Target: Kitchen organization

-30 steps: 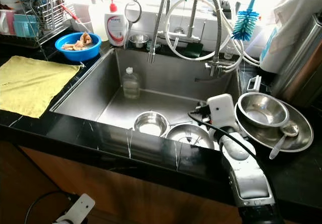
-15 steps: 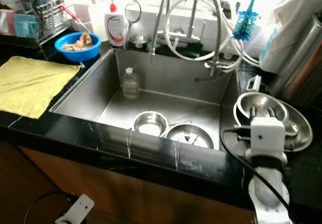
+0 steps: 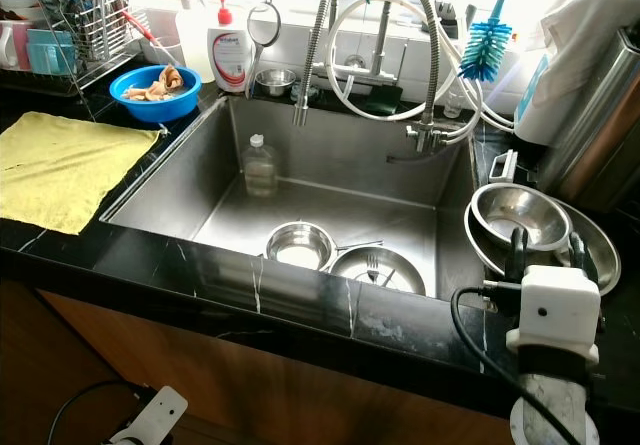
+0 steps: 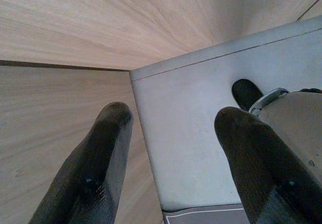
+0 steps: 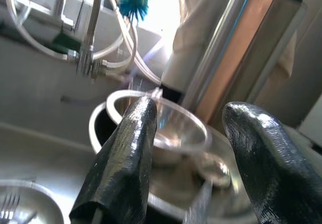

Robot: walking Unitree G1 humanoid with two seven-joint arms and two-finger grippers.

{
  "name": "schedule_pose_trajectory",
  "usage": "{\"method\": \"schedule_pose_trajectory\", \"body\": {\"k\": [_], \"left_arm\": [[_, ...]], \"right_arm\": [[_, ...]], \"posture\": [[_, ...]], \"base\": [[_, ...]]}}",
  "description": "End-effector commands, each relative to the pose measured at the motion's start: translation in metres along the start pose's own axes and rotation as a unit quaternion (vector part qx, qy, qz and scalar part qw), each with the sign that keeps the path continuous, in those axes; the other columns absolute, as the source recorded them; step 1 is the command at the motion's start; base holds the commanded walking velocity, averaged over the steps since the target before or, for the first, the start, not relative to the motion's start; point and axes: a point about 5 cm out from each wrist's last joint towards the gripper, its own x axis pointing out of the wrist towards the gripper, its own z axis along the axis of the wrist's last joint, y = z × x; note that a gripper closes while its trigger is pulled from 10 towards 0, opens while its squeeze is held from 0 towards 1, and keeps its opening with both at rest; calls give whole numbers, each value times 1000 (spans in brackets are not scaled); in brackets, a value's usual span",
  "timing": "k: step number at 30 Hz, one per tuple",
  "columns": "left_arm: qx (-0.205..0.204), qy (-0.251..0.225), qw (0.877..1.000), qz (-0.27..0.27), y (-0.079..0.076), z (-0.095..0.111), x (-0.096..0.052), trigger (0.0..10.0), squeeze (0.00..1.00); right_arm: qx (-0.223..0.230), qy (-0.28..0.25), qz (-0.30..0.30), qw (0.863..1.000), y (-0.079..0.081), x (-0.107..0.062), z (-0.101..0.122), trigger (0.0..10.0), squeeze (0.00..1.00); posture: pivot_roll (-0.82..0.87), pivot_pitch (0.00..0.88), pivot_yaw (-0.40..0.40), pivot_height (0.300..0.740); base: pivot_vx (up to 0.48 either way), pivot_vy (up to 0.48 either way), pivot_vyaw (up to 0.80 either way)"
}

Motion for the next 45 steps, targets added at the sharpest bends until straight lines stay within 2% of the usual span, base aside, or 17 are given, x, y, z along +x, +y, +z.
{"method": "schedule_pose_trajectory", "body": {"k": [1, 20, 24, 26, 39, 42, 45], "left_arm": [[8, 4, 1000, -1, 0, -3, 0, 10000, 0], [10, 3, 1000, -1, 0, -2, 0, 10000, 0], [8, 3, 1000, -1, 0, -2, 0, 10000, 0], [8, 3, 1000, -1, 0, -2, 0, 10000, 0], [8, 3, 1000, 0, 0, -2, 0, 10000, 0], [8, 3, 1000, 0, 0, -2, 0, 10000, 0], [8, 3, 1000, 0, 0, -2, 0, 10000, 0]], "right_arm": [[0, -5, -8, 1000, -3, -4, 2, 10000, 0], [41, 44, -9, 998, 0, -15, -19, 10000, 0], [98, 62, -37, 993, -3, -15, -25, 10000, 0], [107, 65, -43, 991, -5, -15, -26, 10000, 0], [118, 74, -47, 989, -8, -15, -31, 10000, 0], [113, 65, -44, 991, -8, -14, -29, 10000, 0], [134, 32, -32, 990, -5, -12, -17, 10000, 0]], "posture": [[-53, 0, -41, 740], [-54, 0, -43, 740], [-52, 0, -44, 740], [-52, 0, -44, 740], [-52, 0, -45, 740], [-52, 0, -45, 740], [-54, 0, -43, 740]], "base": [[0, 0, 0], [0, 0, 0], [0, 0, 0], [0, 0, 0], [0, 0, 0], [0, 0, 0], [0, 0, 0]]}}
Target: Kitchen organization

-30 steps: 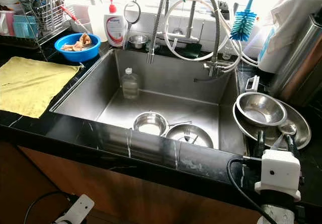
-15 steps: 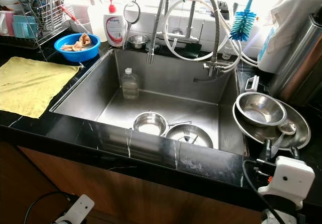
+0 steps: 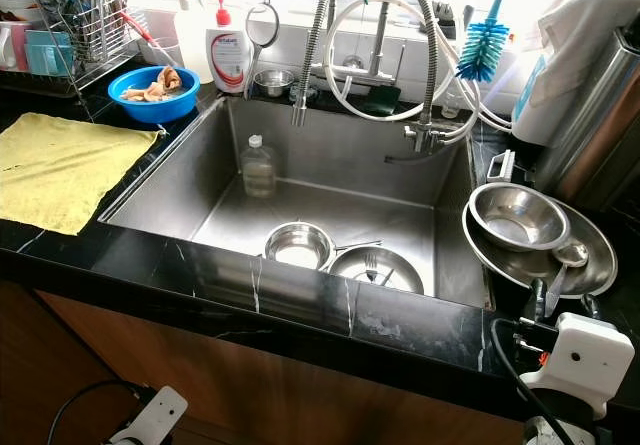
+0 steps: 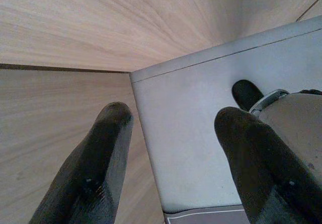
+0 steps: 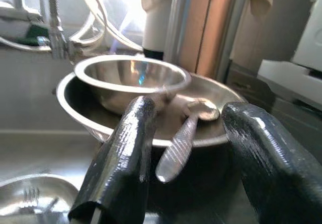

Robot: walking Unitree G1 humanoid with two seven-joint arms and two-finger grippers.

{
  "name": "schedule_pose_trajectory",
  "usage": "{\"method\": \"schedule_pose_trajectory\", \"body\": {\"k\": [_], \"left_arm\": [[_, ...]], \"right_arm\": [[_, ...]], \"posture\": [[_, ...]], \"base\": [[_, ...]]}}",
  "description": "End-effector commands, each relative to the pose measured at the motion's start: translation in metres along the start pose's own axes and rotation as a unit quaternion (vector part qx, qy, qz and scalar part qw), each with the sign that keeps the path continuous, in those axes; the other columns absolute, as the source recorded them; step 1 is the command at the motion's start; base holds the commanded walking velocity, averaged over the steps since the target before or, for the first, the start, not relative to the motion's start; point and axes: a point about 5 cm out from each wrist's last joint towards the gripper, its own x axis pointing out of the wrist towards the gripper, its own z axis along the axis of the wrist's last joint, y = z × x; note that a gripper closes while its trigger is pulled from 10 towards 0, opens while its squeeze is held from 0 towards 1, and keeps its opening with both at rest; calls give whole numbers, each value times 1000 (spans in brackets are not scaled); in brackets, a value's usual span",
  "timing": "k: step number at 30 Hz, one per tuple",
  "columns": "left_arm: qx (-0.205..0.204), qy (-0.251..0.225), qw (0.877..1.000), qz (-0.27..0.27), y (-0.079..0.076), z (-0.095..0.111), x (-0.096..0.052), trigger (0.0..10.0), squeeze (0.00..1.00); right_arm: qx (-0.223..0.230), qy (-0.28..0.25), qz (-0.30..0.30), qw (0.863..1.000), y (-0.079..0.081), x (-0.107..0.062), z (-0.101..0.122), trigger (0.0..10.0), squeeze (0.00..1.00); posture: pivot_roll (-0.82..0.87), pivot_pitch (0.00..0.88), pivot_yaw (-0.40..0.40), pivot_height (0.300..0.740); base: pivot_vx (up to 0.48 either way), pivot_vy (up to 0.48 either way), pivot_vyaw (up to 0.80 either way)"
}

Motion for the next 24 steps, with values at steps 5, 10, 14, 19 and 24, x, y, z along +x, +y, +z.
{"method": "schedule_pose_trajectory", "body": {"k": [5, 10, 14, 19, 24], "left_arm": [[8, 2, 1000, 0, 0, -2, 0, 10000, 0], [8, 2, 1000, 1, 0, -1, 0, 10000, 0], [9, 2, 1000, 0, 0, -1, 0, 10000, 0], [9, 2, 1000, 0, 0, -1, 0, 10000, 0], [10, 2, 1000, 0, 0, -1, 0, 10000, 0]], "right_arm": [[21, -37, 26, 999, 8, 2, 15, 10000, 0], [20, -30, 25, 999, 8, 0, 11, 10000, 0], [25, -21, 29, 999, 8, -3, 6, 10000, 0], [28, -8, 32, 999, 8, -5, 0, 10000, 0], [27, 0, 35, 999, 7, -6, -4, 10000, 0]], "posture": [[-56, 0, -41, 740], [-56, 0, -41, 740], [-58, 0, -39, 740], [-55, 0, -41, 740], [-56, 0, -41, 740]], "base": [[0, 0, 0], [0, 0, 0], [0, 0, 0], [0, 0, 0], [0, 0, 0]]}}
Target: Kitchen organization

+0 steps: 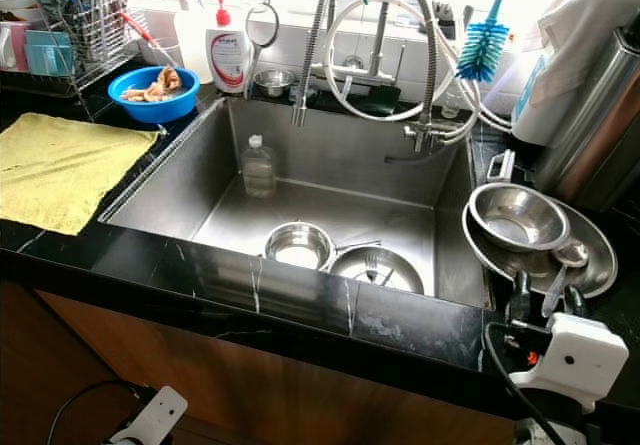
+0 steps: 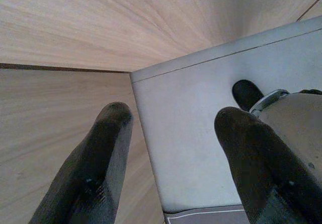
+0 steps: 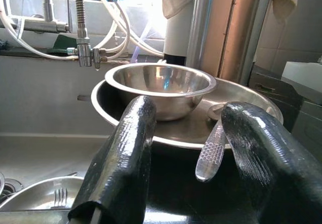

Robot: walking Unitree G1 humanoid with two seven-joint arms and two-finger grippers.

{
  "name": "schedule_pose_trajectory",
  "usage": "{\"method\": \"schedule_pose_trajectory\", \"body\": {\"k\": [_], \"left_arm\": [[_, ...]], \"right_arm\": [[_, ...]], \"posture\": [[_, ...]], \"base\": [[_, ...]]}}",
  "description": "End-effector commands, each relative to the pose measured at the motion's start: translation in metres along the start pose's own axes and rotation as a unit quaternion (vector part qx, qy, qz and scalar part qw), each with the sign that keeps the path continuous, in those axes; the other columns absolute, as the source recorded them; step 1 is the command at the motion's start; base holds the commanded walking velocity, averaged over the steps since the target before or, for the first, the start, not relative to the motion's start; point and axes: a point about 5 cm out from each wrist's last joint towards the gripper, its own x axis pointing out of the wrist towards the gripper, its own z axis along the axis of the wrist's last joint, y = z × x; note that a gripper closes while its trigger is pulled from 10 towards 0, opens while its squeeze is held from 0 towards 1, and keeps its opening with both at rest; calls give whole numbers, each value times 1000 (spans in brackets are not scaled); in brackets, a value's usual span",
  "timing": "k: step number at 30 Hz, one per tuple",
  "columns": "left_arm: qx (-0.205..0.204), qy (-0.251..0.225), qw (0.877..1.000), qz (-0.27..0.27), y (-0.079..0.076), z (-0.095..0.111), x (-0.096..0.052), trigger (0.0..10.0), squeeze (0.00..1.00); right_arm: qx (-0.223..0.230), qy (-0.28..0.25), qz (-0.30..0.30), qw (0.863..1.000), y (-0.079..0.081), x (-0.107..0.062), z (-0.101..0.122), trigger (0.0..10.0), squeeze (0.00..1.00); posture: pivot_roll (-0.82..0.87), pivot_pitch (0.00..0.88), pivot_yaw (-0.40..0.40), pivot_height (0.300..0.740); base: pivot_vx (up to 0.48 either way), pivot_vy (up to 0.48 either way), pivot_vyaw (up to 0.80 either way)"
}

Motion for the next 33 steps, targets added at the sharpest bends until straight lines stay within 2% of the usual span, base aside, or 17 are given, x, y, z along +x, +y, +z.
{"method": "schedule_pose_trajectory", "body": {"k": [1, 14, 15, 16, 17, 18, 33], "left_arm": [[11, 2, 1000, -1, 0, -1, 0, 10000, 0], [14, 1, 1000, -3, -1, -1, 0, 10000, 0], [14, 1, 1000, -3, -1, -1, 0, 10000, 0], [15, 1, 1000, -3, -1, -1, 0, 10000, 0], [15, 1, 1000, -3, -1, -1, 0, 10000, 0], [15, 1, 1000, -3, -1, -1, 0, 10000, 0], [11, 1, 1000, -1, 0, -1, 0, 10000, 0]], "right_arm": [[1, 11, 2, 1000, -2, -2, -5, 10000, 0], [-3, 19, 4, 1000, -3, -2, -10, 10000, 0], [-3, 19, 3, 1000, -4, -2, -10, 4627, 0], [-4, 19, 3, 1000, -4, -2, -10, 4627, 0], [-4, 19, 3, 1000, -4, -2, -10, 1608, 0], [-3, 19, 2, 1000, -4, -2, -10, 39, 0], [-5, 17, -4, 1000, -6, -1, -8, 0, 0]], "posture": [[-55, 0, -41, 740], [-57, 0, -41, 740], [-57, 0, -41, 740], [-57, 0, -41, 740], [-58, 0, -40, 740], [-57, 0, -41, 740], [-55, 0, -43, 740]], "base": [[0, 0, 0], [0, 0, 0], [0, 0, 0], [0, 0, 0], [0, 0, 0], [0, 0, 0], [0, 0, 0]]}}
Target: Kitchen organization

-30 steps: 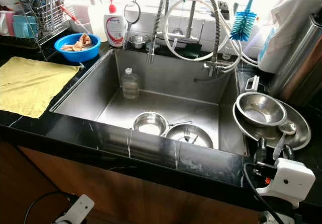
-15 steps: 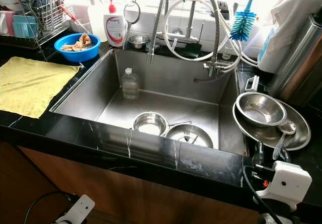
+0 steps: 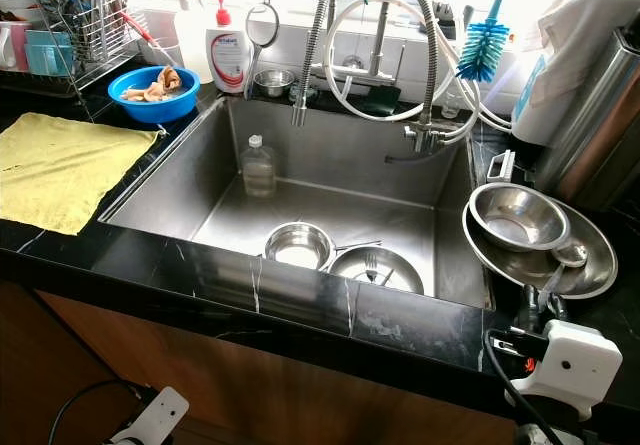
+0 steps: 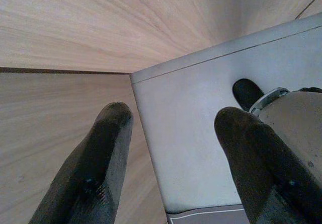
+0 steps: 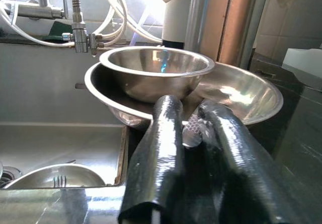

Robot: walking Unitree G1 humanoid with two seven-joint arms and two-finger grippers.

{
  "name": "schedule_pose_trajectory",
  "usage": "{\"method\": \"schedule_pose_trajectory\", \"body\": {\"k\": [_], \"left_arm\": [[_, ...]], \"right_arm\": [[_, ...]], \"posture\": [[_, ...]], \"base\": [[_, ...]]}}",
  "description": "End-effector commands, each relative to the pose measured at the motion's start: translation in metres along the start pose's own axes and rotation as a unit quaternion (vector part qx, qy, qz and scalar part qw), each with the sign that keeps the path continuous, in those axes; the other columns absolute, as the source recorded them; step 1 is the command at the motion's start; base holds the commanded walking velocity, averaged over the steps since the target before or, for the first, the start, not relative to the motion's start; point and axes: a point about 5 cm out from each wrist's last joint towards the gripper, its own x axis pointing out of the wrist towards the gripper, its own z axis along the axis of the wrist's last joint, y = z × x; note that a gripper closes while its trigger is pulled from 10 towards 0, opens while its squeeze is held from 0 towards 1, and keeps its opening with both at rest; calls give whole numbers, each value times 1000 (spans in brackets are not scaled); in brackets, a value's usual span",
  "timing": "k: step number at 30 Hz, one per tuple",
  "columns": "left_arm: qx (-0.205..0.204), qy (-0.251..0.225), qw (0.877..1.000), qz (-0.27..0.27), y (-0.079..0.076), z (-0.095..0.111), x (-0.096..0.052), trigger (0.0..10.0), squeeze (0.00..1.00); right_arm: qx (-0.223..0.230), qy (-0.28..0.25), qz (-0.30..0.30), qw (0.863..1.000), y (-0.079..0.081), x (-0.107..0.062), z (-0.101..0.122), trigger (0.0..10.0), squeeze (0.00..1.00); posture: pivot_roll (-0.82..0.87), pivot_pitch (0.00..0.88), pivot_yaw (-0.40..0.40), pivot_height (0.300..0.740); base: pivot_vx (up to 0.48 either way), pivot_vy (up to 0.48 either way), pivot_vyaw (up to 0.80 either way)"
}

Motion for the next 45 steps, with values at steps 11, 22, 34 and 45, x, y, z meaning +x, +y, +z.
{"method": "schedule_pose_trajectory", "body": {"k": [11, 22, 34, 45], "left_arm": [[0, 1, 1000, 3, 1, -1, 0, 10000, 0], [-2, 0, 1000, 3, 1, 0, 0, 10000, 0], [-3, -1, 1000, 4, 2, 0, 0, 10000, 0], [-4, -1, 1000, 5, 1, 1, 0, 10000, 0]], "right_arm": [[-11, -41, -25, 999, -8, 8, 18, 0, 0], [-43, -84, -113, 989, -27, 13, 36, 0, 0], [-71, -137, -48, 987, -8, 31, 66, 4392, 0], [-25, -86, 273, 958, 77, 49, 71, 10000, 0]], "posture": [[-57, 0, -41, 740], [-57, 0, -38, 740], [-58, 0, -36, 740], [-63, 0, -36, 740]], "base": [[0, 0, 0], [0, 0, 0], [0, 0, 0], [0, 0, 0]]}}
